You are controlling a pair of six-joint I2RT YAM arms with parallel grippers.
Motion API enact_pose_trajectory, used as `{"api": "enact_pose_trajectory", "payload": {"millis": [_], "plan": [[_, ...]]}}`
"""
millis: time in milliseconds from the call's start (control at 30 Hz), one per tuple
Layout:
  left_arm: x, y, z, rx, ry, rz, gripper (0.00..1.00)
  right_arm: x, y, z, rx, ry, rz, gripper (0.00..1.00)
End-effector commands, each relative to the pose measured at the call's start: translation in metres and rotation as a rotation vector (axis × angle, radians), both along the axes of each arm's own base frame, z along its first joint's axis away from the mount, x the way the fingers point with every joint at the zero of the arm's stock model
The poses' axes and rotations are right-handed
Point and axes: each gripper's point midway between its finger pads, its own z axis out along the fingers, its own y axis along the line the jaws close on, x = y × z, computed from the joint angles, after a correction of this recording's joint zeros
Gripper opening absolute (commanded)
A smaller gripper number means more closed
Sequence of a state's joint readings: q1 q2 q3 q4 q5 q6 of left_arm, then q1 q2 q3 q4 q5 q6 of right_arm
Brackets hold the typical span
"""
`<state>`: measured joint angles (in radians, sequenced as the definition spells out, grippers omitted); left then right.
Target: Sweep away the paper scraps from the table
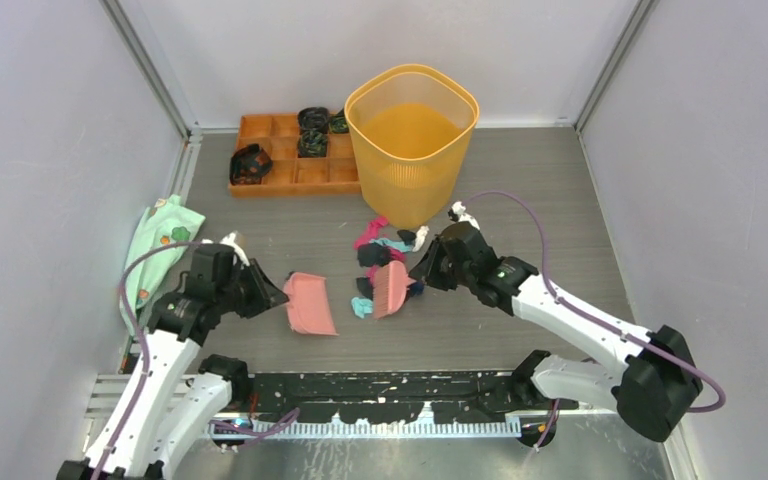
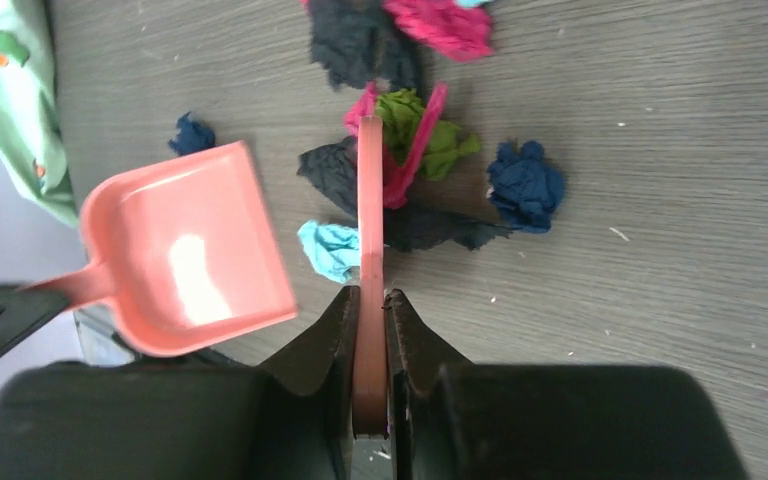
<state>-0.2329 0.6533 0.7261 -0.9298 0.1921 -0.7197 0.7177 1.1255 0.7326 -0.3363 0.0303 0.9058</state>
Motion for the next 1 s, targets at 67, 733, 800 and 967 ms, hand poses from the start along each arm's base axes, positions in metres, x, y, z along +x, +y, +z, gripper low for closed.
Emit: {"api": "enact_pose_trajectory", "payload": {"millis": [67,733,800,967], "plan": [[0.024,-0.033,-0.018,-0.155,-0.043,-0.057,0.01,-0.017,0.027,0.050,0.123,-0.102,0.239,0.01],[0.014,-0.049,-0.076,-0.204,0.001,-0.129,0.01,-0.029,-0.124,0.085,-0.600,-0.025,-0.016,0.01],[0.015,-0.047,-0.083,-0.195,-0.009,-0.121,0.01,-0.026,-0.122,0.077,-0.611,-0.018,-0.015,0.01],[0.018,-0.042,-0.096,-0.176,-0.038,-0.086,0.01,-0.007,-0.103,0.062,-0.607,-0.025,0.003,0.01]]}}
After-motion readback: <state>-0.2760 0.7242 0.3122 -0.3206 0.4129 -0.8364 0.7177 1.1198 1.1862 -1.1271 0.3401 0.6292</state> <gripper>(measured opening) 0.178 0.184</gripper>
